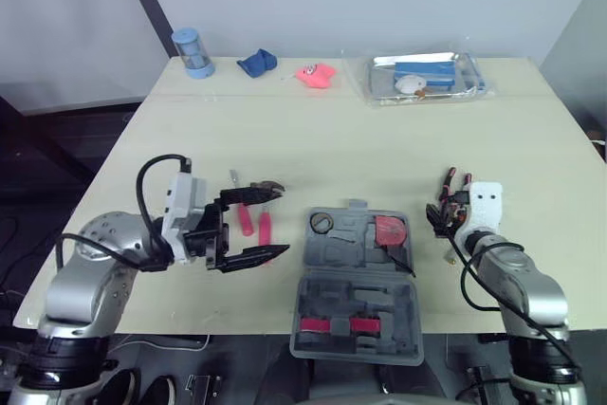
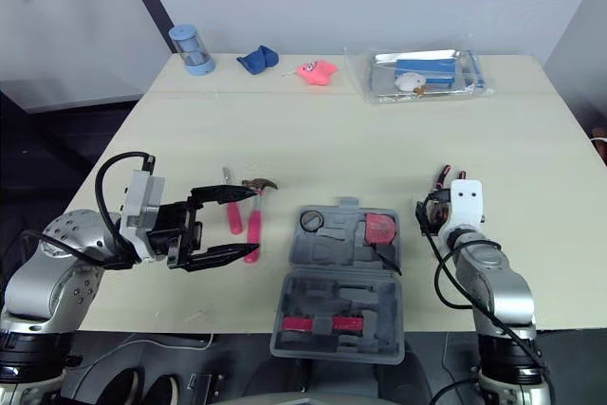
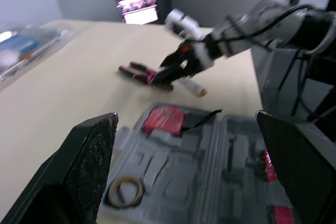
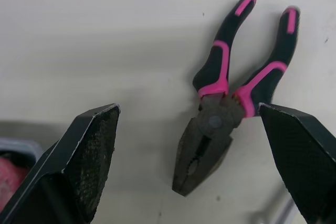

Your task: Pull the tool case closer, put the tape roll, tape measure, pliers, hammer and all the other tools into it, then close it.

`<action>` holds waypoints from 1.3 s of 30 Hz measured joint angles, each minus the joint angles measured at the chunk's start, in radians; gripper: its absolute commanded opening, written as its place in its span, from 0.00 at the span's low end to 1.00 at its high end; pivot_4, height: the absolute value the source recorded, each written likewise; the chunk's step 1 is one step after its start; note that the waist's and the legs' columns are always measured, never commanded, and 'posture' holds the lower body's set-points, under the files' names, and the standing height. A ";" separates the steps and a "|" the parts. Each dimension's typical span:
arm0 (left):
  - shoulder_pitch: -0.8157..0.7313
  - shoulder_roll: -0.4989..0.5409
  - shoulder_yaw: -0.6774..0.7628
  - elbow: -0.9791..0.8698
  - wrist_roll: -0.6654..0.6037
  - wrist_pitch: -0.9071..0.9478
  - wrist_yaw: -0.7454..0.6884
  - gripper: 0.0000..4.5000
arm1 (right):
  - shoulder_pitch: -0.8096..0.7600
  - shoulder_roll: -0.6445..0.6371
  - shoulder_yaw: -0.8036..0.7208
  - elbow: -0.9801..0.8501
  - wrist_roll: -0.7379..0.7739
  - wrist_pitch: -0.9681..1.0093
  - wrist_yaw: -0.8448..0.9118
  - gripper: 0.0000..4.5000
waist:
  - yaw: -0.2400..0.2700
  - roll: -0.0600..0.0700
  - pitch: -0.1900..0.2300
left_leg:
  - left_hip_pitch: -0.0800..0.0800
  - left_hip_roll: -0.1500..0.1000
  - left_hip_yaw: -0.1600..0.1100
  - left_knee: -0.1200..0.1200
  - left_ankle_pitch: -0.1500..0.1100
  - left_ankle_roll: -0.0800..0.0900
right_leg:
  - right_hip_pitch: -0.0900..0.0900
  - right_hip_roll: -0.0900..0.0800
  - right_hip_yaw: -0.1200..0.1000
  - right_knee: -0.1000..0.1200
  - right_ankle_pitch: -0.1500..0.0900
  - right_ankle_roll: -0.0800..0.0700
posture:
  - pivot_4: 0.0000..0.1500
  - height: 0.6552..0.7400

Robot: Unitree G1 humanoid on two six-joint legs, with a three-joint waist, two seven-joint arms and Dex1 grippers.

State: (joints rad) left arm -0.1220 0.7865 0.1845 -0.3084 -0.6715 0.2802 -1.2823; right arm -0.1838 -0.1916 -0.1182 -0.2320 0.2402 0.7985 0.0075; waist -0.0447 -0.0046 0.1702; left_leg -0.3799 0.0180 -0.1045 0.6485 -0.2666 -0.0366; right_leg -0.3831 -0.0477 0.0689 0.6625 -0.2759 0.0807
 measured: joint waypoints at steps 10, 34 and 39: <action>-0.032 0.005 -0.002 -0.034 -0.018 0.047 0.003 1.00 | -0.070 0.060 -0.040 0.145 -0.055 -0.020 -0.086 0.98 | 0.000 0.001 0.000 | -0.002 0.000 0.000 0.000 0.000 0.000 | -0.002 0.000 0.000 0.000 0.000 0.000 | 1.00 1.00; -0.041 0.002 -0.001 -0.034 -0.019 0.051 0.027 1.00 | -0.101 0.065 -0.041 0.190 -0.115 -0.044 -0.082 0.21 | -0.003 0.001 0.000 | -0.002 0.000 0.000 0.000 0.000 0.000 | -0.002 0.000 0.000 0.001 0.000 0.000 | 1.00 1.00; -0.039 -0.001 0.000 -0.033 -0.027 0.051 0.034 1.00 | -0.072 0.008 -0.012 0.148 -0.110 -0.040 0.004 0.21 | -0.002 0.002 0.002 | -0.003 0.000 0.000 -0.001 0.000 0.000 | -0.003 0.000 0.000 0.000 0.000 0.000 | 1.00 1.00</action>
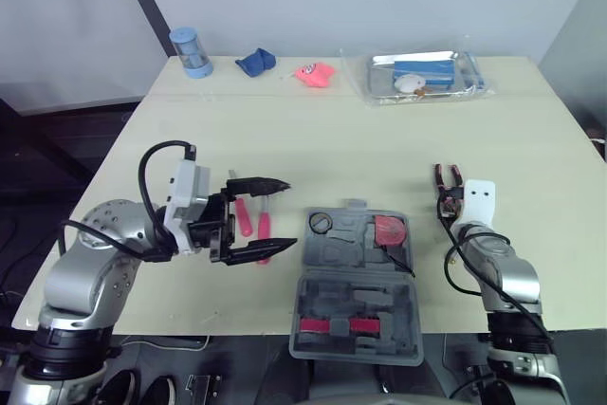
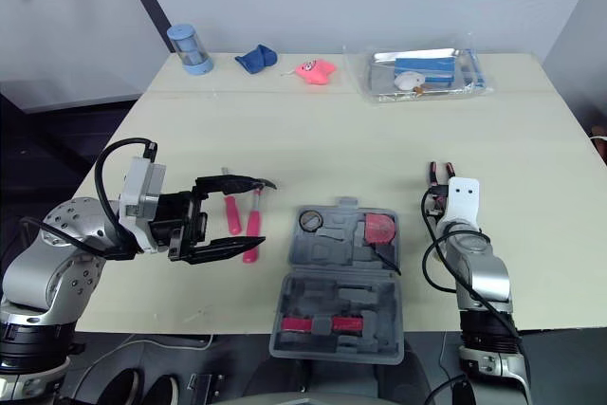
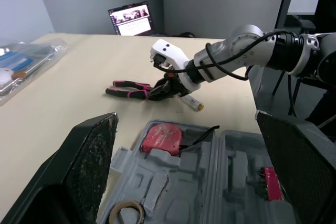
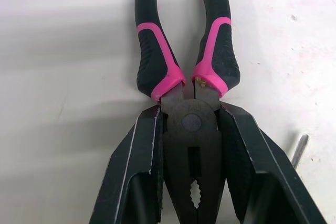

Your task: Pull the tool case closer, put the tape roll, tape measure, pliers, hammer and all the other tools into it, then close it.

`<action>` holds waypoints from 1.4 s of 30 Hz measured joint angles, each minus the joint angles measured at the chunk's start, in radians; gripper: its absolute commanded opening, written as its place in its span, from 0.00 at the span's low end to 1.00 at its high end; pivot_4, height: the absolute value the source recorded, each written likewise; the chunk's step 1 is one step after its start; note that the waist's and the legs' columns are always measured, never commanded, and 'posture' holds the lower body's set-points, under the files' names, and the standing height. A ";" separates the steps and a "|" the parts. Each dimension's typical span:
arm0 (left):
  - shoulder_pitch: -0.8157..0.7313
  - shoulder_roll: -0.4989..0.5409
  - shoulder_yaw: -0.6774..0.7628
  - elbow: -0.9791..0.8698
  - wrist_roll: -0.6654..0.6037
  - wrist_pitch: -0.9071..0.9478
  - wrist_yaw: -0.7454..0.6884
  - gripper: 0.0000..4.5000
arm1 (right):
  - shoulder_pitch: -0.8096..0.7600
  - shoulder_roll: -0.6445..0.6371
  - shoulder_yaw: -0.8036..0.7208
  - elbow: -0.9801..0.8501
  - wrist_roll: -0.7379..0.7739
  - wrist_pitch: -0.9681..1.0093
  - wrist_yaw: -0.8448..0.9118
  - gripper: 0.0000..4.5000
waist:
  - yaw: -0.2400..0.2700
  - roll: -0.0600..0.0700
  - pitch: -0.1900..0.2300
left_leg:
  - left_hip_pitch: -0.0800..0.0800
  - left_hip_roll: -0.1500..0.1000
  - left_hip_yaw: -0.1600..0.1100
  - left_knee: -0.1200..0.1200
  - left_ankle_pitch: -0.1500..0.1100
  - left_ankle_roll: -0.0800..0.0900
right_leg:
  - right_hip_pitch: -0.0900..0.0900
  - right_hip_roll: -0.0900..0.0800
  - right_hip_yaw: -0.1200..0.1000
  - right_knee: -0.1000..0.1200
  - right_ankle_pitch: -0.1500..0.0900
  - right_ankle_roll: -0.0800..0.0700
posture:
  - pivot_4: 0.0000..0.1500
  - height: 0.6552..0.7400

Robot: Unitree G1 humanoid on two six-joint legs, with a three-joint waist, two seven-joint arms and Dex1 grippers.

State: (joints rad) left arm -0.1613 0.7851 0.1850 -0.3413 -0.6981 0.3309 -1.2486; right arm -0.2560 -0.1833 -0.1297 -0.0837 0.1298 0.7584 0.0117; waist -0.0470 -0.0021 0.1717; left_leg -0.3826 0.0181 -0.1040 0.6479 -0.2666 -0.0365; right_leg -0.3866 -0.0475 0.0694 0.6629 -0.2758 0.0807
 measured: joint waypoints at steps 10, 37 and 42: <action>0.015 0.024 0.009 0.043 -0.010 -0.013 -0.058 1.00 | 0.084 -0.382 0.075 -0.259 0.108 0.002 0.426 0.21 | 0.002 0.004 0.003 | -0.002 0.000 0.000 0.000 0.000 0.000 | -0.002 0.000 0.000 -0.001 0.000 0.000 | 1.00 1.00; 0.019 0.151 0.008 0.312 0.108 -0.231 -0.311 1.00 | -0.330 -0.680 0.729 -0.426 0.010 0.177 0.934 0.21 | 0.003 -0.002 0.010 | -0.015 0.000 -0.002 0.003 0.000 0.000 | -0.014 0.000 -0.003 0.000 0.000 0.000 | 1.00 1.00; 0.047 0.161 0.008 0.317 0.108 -0.250 -0.314 1.00 | -0.351 -0.637 0.765 -0.415 -0.026 0.200 0.922 0.21 | 0.003 -0.002 0.010 | -0.016 0.000 -0.002 0.003 0.000 0.000 | -0.015 0.000 -0.003 0.001 0.000 0.000 | 1.00 1.00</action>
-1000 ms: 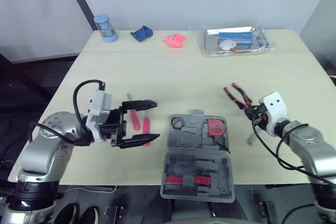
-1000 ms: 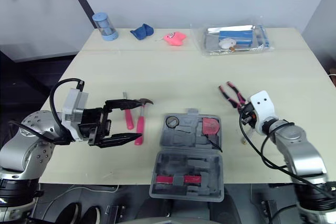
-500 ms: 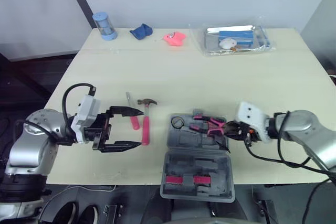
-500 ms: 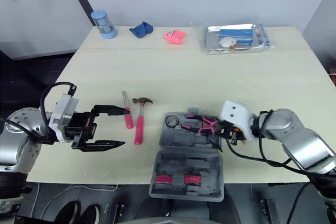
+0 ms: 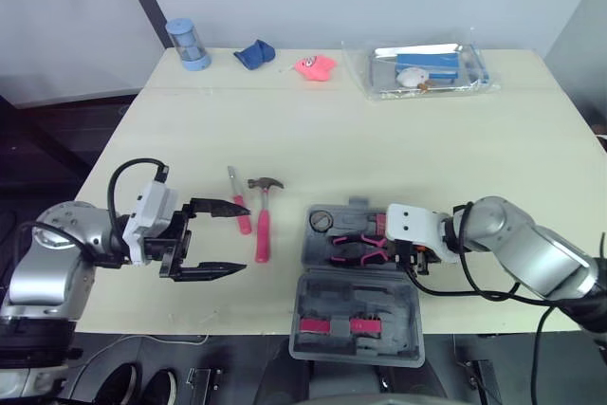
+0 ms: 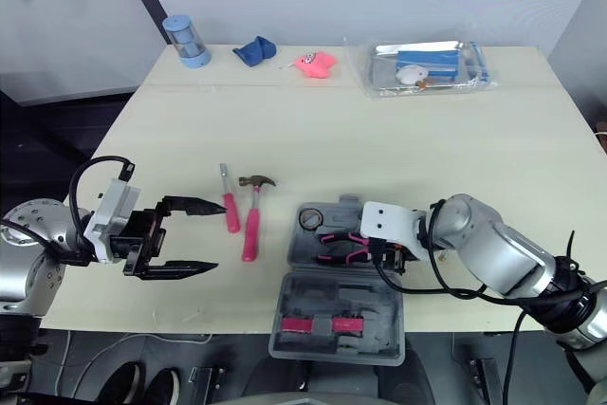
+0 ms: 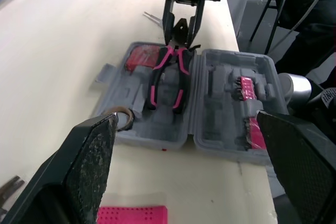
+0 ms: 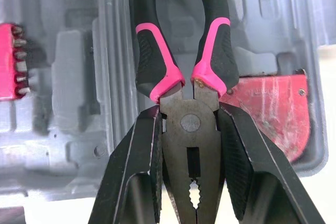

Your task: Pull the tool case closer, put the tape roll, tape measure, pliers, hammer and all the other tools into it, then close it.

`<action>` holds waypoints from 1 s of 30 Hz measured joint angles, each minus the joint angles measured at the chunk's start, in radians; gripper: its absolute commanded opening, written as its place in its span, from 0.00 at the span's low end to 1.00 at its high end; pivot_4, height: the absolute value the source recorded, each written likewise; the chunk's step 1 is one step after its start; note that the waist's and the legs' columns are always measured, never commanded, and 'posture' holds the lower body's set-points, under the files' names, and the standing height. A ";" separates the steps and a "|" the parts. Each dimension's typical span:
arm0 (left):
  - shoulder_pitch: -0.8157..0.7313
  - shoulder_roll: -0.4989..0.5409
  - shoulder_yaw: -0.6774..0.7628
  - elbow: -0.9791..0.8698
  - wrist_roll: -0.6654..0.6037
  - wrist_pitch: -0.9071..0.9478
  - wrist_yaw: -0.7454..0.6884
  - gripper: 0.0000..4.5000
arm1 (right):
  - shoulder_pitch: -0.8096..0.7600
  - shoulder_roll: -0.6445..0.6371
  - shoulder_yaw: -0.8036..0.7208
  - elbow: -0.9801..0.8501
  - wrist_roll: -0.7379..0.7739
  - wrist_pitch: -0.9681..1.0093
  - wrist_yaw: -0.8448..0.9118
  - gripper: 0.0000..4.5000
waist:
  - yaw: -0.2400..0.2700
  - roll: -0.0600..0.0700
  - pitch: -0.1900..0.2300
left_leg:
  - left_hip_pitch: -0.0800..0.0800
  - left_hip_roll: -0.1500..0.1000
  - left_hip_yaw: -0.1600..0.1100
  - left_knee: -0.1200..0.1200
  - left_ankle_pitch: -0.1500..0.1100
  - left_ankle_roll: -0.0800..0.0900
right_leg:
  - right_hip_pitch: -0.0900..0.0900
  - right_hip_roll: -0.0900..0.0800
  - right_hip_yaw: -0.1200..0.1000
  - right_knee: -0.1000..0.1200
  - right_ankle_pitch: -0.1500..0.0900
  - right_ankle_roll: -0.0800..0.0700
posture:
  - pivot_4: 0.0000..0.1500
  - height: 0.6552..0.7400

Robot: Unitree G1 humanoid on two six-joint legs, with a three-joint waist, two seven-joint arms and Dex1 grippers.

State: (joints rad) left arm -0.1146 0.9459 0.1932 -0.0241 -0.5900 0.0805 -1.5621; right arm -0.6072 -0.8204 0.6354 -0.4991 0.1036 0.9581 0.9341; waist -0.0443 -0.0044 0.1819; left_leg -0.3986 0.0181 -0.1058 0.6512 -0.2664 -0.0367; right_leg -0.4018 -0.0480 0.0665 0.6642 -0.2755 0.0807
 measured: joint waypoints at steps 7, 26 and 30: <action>0.008 0.002 0.001 0.024 0.000 -0.025 -0.001 1.00 | -0.035 0.087 0.059 0.032 -0.045 0.021 -0.025 0.21 | 0.000 0.000 0.000 | 0.000 0.000 0.000 0.000 0.000 0.000 | 0.000 0.000 0.000 0.000 0.000 0.000 | 1.00 1.00; 0.021 0.002 0.001 0.038 0.001 -0.045 -0.001 1.00 | -0.068 0.155 0.102 0.090 -0.093 -0.001 0.001 0.76 | -0.009 0.000 0.000 | 0.000 0.000 0.000 0.001 0.000 0.000 | 0.000 0.000 0.000 0.002 0.000 0.000 | 1.00 1.00; 0.021 0.002 0.001 0.036 -0.001 -0.044 -0.001 1.00 | -0.065 0.157 0.079 0.085 -0.078 0.002 -0.001 0.92 | -0.013 0.000 0.000 | 0.000 0.000 0.000 0.001 0.000 0.000 | 0.000 0.000 0.000 0.003 0.000 0.000 | 1.00 1.00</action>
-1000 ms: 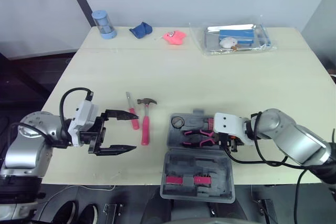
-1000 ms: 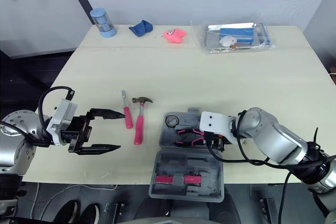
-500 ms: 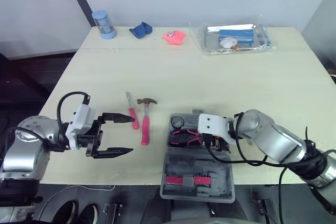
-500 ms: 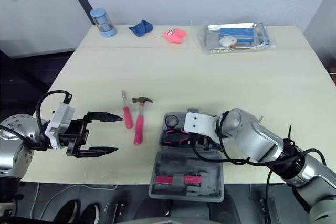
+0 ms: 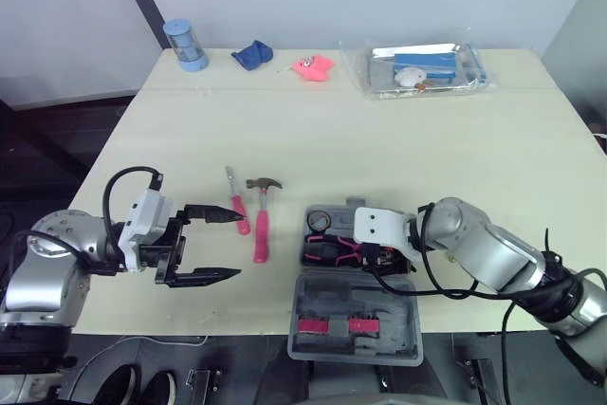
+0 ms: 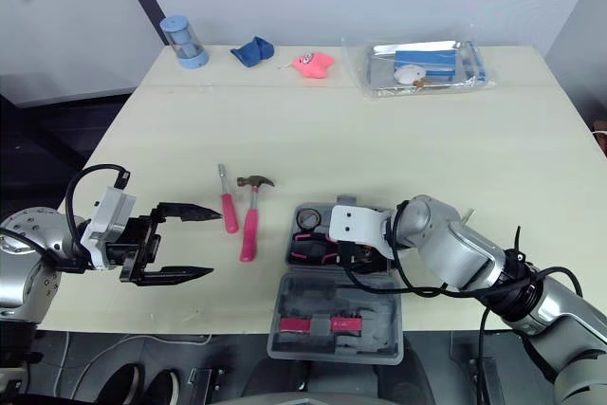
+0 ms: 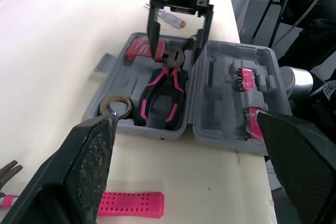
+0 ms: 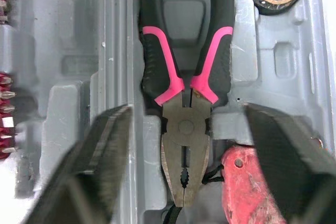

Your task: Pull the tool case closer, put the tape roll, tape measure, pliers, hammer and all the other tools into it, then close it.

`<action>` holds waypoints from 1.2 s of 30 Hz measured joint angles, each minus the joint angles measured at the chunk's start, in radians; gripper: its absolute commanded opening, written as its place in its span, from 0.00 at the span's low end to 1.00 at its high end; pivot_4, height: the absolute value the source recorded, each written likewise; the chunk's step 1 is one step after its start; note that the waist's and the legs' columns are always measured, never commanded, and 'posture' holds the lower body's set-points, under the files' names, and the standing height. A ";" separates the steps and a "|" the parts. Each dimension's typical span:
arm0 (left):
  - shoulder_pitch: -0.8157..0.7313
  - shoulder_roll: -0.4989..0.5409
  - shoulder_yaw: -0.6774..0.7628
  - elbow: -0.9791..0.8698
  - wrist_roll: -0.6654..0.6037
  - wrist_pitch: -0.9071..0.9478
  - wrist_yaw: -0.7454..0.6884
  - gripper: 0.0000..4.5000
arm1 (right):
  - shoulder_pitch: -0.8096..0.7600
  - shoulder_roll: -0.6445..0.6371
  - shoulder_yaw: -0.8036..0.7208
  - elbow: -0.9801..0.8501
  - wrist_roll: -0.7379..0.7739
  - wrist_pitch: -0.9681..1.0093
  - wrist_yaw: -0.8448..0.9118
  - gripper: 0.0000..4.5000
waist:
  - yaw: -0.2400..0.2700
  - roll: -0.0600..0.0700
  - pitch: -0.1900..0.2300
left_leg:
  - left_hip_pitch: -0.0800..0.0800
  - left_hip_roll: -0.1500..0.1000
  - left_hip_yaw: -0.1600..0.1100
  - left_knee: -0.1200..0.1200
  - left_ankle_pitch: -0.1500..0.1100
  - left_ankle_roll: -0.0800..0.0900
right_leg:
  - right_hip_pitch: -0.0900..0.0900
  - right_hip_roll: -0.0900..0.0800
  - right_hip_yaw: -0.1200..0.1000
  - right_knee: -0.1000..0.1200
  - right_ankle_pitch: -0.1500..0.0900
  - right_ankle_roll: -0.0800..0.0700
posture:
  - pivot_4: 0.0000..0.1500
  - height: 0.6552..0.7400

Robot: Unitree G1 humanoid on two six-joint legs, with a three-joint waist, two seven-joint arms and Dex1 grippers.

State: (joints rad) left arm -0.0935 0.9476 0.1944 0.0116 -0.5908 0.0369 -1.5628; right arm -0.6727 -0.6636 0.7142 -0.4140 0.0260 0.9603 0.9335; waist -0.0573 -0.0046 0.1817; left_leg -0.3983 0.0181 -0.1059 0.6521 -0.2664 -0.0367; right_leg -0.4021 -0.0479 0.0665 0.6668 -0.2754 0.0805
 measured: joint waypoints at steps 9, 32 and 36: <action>-0.028 -0.021 -0.009 -0.012 -0.004 0.022 0.000 1.00 | 0.169 0.109 -0.246 0.065 0.137 -0.272 -0.002 0.66 | -0.006 -0.002 -0.001 | 0.000 0.000 0.001 0.001 0.000 0.000 | 0.000 0.000 0.000 0.002 0.000 0.000 | 1.00 1.00; -0.048 -0.042 -0.009 -0.061 -0.004 0.081 0.017 1.00 | 0.226 0.211 -0.232 0.519 0.036 -0.726 0.053 0.03 | -0.012 -0.006 -0.004 | 0.010 0.000 0.004 0.002 0.000 0.000 | 0.003 0.000 0.001 0.011 0.000 -0.001 | 1.00 1.00; -0.041 -0.050 -0.008 -0.086 -0.004 0.089 0.026 1.00 | 0.205 0.212 -0.200 0.546 -0.012 -0.735 0.060 0.03 | -0.011 -0.007 -0.008 | 0.024 0.001 0.004 0.000 0.000 0.000 | 0.017 0.000 0.001 0.011 -0.002 -0.002 | 1.00 1.00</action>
State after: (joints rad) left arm -0.1341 0.8980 0.1861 -0.0741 -0.5948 0.1257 -1.5373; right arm -0.4675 -0.4516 0.5140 0.1321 0.0138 0.2258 0.9934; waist -0.0680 -0.0120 0.1735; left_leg -0.3741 0.0190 -0.1017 0.6525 -0.2663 -0.0366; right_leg -0.3852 -0.0475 0.0677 0.6774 -0.2772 0.0781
